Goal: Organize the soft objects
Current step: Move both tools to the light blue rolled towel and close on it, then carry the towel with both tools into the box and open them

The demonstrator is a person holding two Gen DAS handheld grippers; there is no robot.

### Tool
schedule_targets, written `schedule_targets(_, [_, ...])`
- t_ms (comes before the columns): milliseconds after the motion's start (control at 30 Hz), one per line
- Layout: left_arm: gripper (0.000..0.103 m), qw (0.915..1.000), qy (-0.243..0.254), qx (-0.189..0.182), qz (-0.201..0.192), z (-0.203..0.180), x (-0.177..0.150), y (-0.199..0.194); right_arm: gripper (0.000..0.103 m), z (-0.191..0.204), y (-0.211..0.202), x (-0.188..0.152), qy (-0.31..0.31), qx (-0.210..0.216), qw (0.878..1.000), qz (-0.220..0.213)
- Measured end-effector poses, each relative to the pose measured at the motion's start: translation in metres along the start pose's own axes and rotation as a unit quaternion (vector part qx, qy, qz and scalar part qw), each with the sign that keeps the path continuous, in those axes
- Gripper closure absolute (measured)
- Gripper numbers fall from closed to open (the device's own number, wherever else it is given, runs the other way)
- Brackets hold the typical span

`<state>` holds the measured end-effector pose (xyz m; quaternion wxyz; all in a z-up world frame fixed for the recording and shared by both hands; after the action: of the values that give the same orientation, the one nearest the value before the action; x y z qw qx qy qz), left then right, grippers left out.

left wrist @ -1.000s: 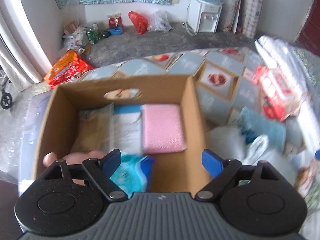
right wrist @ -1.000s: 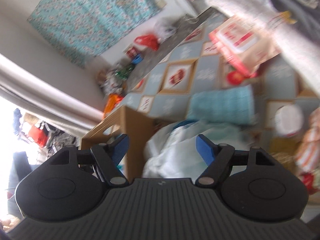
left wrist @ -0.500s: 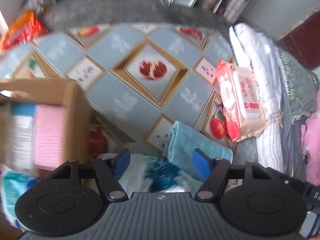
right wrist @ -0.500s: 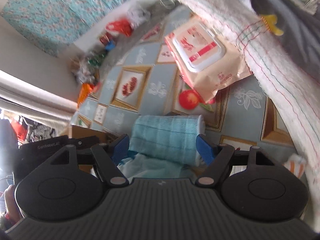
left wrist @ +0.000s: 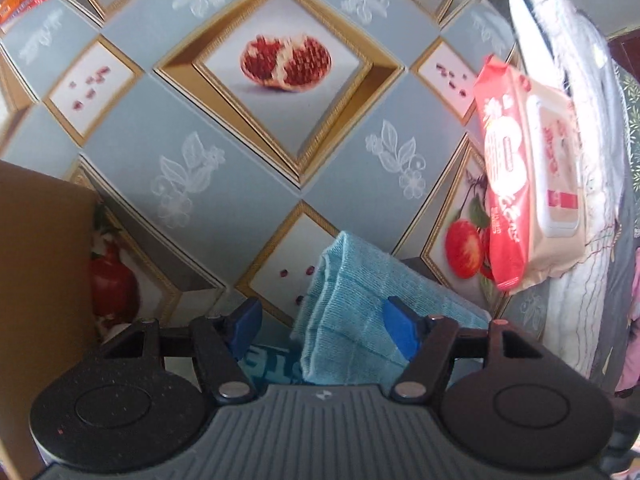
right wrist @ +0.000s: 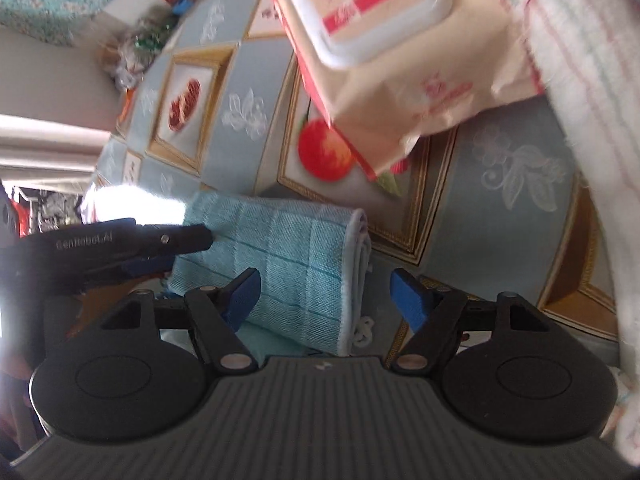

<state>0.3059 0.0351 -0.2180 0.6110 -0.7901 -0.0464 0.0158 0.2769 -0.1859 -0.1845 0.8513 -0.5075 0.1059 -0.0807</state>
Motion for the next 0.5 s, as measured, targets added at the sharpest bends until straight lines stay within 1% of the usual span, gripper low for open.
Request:
schedule_targets(33, [0.036,1.0,0.0,-0.002,0.003,-0.001,0.0,0.003,0.034,0.001,0.002,-0.001,-0.001,0.001,1.0,0.001])
schedule_targets(67, [0.037,1.0,0.0,-0.003,0.007,-0.002,0.0,0.007,0.037,0.003,0.003,-0.001,-0.006,0.002,1.0,-0.002])
schedule_targets(133, [0.044,1.0,0.0,-0.001,0.007,-0.005,0.001,0.01,0.038,0.007,0.005,-0.002,-0.014,0.0,1.0,-0.003])
schedule_targets(167, [0.047,1.0,0.006,-0.005,0.004,-0.007,0.002,0.009,0.042,0.008,0.007,-0.002,-0.017,0.002,1.0,0.0])
schedule_targets(200, [0.054,0.9999,0.01,-0.011,0.005,-0.01,0.002,0.01,0.047,0.01,0.008,-0.003,-0.02,0.002,1.0,0.001])
schedule_targets(233, [0.058,0.9998,0.012,-0.012,0.007,-0.012,0.003,0.011,0.048,0.012,0.009,-0.003,-0.025,-0.001,1.0,-0.002])
schedule_targets(300, [0.061,0.9998,0.016,-0.01,0.005,-0.013,0.003,0.011,0.062,0.015,0.011,-0.005,-0.037,-0.005,0.999,-0.003])
schedule_targets(333, [0.067,0.9998,0.018,-0.01,0.004,-0.014,0.003,0.01,0.066,0.015,0.012,-0.006,-0.041,-0.005,0.999,-0.003])
schedule_targets(400, [0.072,0.9998,0.015,-0.016,0.002,-0.015,0.003,0.008,0.078,0.015,0.013,-0.007,-0.046,-0.002,0.999,-0.005])
schedule_targets(500, [0.08,0.9995,0.006,-0.032,-0.001,-0.011,0.004,0.001,0.087,0.015,0.008,-0.009,-0.055,0.007,0.998,-0.016])
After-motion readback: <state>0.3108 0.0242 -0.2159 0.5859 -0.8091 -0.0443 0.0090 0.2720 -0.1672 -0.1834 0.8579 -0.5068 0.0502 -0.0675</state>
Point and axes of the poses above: each gripper's, at about its wrist camera, not at the fingertips, and y roughly the way its jaws point, z to its left, x to its top, the point moved 5 cm from there along y, roughly the way its jaws point, and after that the axes turned 10 degrees about y, right-handed, at the moved point
